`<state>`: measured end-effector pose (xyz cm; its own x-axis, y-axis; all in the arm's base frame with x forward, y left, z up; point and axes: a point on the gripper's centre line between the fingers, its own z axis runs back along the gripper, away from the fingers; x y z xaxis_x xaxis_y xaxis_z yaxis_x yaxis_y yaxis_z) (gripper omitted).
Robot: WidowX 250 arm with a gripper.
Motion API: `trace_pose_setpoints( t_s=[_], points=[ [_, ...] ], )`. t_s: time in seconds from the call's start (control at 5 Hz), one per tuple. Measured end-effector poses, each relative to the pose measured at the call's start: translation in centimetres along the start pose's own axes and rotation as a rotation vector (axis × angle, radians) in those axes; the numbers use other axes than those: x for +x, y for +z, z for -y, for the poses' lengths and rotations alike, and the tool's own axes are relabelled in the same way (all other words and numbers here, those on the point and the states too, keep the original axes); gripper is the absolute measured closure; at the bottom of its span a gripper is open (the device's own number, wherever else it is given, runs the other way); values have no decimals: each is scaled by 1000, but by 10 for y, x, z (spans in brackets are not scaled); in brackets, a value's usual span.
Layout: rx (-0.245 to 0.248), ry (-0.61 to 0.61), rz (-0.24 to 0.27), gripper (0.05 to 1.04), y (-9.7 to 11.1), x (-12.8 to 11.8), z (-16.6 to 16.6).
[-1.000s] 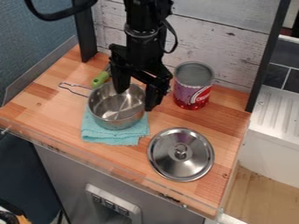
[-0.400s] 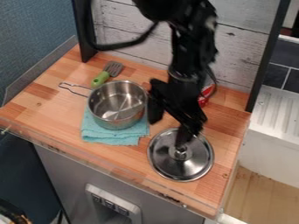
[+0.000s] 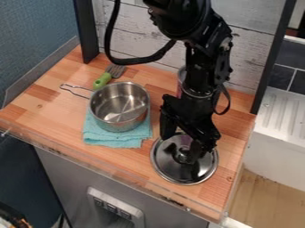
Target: Move the lid to the left side of the table
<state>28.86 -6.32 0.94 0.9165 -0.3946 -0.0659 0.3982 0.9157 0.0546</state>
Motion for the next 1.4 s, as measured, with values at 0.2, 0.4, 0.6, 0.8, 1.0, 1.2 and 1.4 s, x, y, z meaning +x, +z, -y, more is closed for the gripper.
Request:
trace_pose_setpoints(
  t_s=[0.2,0.4,0.6,0.8,1.0,1.2,1.4],
  points=[
    [-4,2,5,198,-1,0,1],
    [-6,-6,-5,500,-3,-3,2],
    [-10,-11,-13,784,-5,-6,3],
    [-20,-15,-27,804,-5,-8,4],
    [-28,-12,-37,804,-5,-10,5],
    [-32,16,25,804,24,-9,0],
    [-36,104,127,804,67,-17,-24]
  ],
)
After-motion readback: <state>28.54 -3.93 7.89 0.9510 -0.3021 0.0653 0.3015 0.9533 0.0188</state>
